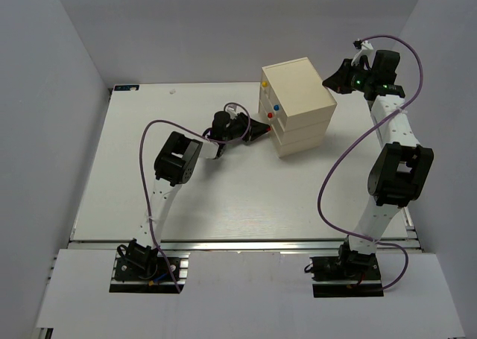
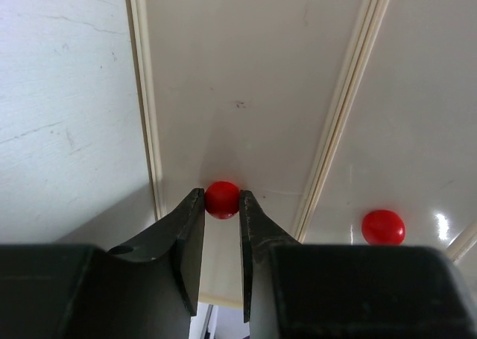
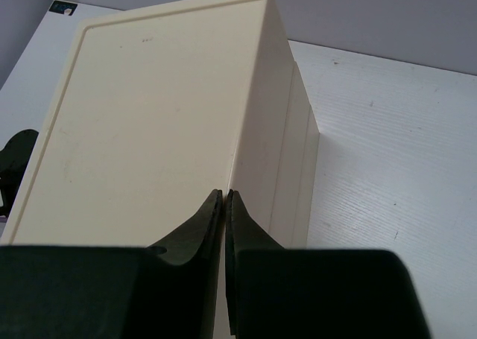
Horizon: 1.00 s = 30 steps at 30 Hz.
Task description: Sort the legos into containers by color
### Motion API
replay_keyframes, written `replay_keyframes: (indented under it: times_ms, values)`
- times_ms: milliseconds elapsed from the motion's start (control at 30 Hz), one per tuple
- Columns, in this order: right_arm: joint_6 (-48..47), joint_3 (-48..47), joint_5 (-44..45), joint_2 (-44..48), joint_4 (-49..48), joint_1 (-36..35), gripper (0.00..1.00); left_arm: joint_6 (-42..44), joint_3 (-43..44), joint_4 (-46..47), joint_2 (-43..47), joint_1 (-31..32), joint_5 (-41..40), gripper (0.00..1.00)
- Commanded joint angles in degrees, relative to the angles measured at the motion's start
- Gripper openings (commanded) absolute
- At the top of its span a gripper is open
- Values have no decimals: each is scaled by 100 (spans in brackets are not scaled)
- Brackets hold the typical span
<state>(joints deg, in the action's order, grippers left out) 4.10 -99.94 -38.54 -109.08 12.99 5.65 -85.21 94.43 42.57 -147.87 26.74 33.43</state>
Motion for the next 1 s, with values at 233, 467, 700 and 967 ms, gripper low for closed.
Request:
replay_keyframes:
  times_ms: [233,467,700,967]
  values:
    - [-164,282,110,-289,1135,-117,6,-13,-416,366,303,86,49,12]
    - [-173,221,251,-369,1214,-108,5,267,-777,270,672,-29,128,9]
    - [-155,168,330,-448,1258,-108,5,549,-1278,217,1032,-213,208,9]
    - [-155,150,418,-509,1276,-117,5,742,-1770,243,1296,-494,304,8]
